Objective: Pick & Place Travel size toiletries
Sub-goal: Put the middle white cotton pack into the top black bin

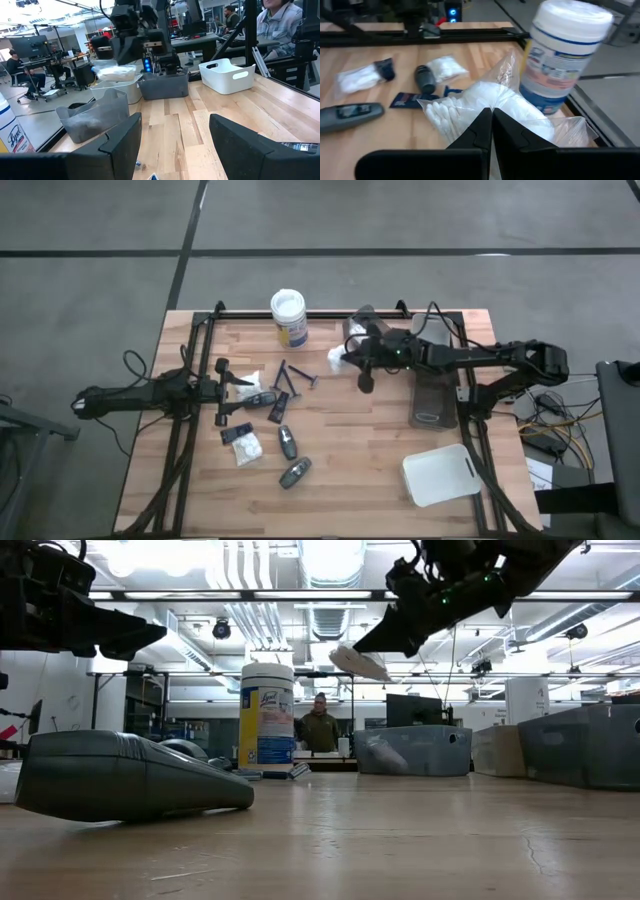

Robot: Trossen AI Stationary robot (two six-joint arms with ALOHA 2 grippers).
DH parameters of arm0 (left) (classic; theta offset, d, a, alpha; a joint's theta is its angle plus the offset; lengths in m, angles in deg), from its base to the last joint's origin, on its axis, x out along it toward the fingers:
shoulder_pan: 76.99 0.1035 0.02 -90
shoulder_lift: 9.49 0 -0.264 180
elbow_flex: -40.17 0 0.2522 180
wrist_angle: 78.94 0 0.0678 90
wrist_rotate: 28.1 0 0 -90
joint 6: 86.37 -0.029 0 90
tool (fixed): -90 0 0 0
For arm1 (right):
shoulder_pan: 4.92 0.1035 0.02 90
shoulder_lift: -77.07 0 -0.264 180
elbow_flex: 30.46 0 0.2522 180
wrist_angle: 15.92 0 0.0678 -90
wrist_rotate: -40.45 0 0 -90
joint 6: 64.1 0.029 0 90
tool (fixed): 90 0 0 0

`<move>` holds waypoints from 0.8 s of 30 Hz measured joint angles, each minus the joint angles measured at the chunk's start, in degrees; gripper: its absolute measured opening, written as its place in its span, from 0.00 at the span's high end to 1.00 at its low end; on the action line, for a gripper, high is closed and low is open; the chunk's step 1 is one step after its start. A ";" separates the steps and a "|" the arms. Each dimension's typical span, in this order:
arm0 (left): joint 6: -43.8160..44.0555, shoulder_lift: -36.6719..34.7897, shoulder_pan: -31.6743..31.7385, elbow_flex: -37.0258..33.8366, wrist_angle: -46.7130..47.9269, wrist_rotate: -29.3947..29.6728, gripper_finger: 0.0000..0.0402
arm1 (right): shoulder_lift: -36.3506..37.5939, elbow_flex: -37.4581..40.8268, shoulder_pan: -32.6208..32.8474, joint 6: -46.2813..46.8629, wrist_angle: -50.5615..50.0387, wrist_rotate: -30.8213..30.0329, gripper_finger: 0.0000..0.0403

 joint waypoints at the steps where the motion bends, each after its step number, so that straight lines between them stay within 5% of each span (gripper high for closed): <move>1: 0.00 0.00 -0.02 0.00 0.00 0.00 0.41 | 0.01 -0.01 -0.64 0.26 0.12 -0.01 0.98; 24: 0.00 0.00 0.00 0.00 0.02 0.00 0.41 | 0.02 0.00 -14.98 2.74 -0.19 -0.75 0.98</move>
